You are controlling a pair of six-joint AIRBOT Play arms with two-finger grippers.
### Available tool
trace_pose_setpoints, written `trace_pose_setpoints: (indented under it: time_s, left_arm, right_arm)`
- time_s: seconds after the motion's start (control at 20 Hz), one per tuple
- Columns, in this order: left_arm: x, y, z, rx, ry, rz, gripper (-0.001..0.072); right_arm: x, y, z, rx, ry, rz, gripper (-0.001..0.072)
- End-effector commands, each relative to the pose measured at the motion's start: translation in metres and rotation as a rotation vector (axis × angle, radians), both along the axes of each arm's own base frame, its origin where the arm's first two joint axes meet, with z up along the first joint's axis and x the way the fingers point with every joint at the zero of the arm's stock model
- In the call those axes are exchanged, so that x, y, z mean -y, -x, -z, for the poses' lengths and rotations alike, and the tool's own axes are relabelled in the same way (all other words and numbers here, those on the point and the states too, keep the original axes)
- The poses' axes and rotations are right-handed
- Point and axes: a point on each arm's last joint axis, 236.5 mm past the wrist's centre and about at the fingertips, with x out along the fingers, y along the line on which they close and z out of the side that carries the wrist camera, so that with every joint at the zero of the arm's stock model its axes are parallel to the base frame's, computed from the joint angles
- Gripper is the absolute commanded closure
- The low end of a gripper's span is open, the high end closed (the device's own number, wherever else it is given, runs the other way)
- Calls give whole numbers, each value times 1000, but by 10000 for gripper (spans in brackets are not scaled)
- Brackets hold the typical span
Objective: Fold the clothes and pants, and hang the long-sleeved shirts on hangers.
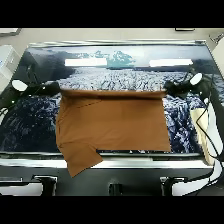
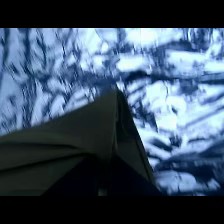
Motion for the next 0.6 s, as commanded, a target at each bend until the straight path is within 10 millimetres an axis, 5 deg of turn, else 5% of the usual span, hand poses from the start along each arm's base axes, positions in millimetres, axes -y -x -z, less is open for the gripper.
trace_pose_setpoints:
  time_s: [0.0,0.15,0.55]
  left_arm:
    - [-7,111,33,-421,-45,189,683]
    - [-4,144,55,-543,-27,190,683]
    - [5,154,76,-570,1,158,682]
  right_arm:
    - [-10,94,11,-355,-31,-178,673]
    - [-11,111,24,-419,-36,-185,672]
    - [-16,107,41,-416,-53,-175,672]
